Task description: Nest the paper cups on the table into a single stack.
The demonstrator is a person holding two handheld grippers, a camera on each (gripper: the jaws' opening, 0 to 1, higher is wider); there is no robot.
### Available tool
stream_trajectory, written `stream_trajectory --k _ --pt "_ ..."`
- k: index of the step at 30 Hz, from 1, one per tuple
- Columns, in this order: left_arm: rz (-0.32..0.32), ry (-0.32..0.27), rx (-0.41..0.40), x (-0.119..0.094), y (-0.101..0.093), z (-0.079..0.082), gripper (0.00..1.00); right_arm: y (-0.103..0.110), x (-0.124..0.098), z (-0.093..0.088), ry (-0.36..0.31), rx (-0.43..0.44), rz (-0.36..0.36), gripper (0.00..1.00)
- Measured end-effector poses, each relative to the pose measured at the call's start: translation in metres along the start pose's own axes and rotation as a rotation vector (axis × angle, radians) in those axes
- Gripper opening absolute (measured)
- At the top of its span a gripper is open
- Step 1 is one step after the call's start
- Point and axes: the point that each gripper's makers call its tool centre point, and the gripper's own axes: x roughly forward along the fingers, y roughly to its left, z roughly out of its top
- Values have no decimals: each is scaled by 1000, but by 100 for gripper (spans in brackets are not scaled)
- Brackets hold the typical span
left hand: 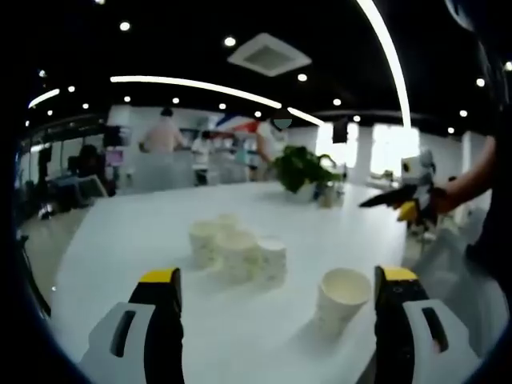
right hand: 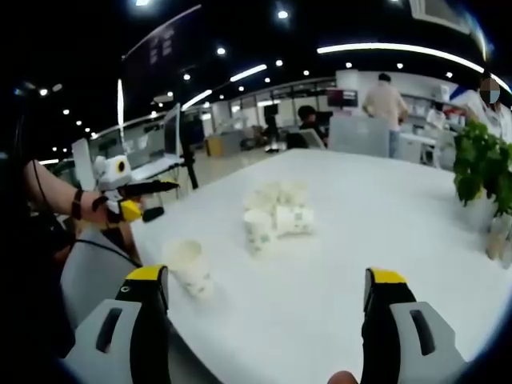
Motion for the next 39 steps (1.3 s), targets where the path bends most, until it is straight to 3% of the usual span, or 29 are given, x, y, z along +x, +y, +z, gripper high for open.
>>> stream_trajectory --k 8,11,16,23,28,30,39 --pt "18 -7 16 -6 15 2 98 -11 26 18 9 -34 -20 100" --pt "25 3 19 -8 19 -1 98 -18 47 24 28 -39 -35 100" --pt "40 1 16 -15 24 -5 98 -19 85 18 88 8 -22 97" --pt "42 6 2 -16 27 -11 98 -13 132 20 113 -38 -33 93" --pt "47 1 1 -16 32 -10 98 -8 155 14 136 -32 -17 79" --pt "53 -2 -5 -16 33 -10 98 -5 163 8 153 40 1 75" --pt "44 -1 -24 -12 30 -14 98 3 185 1 183 0 15 58"
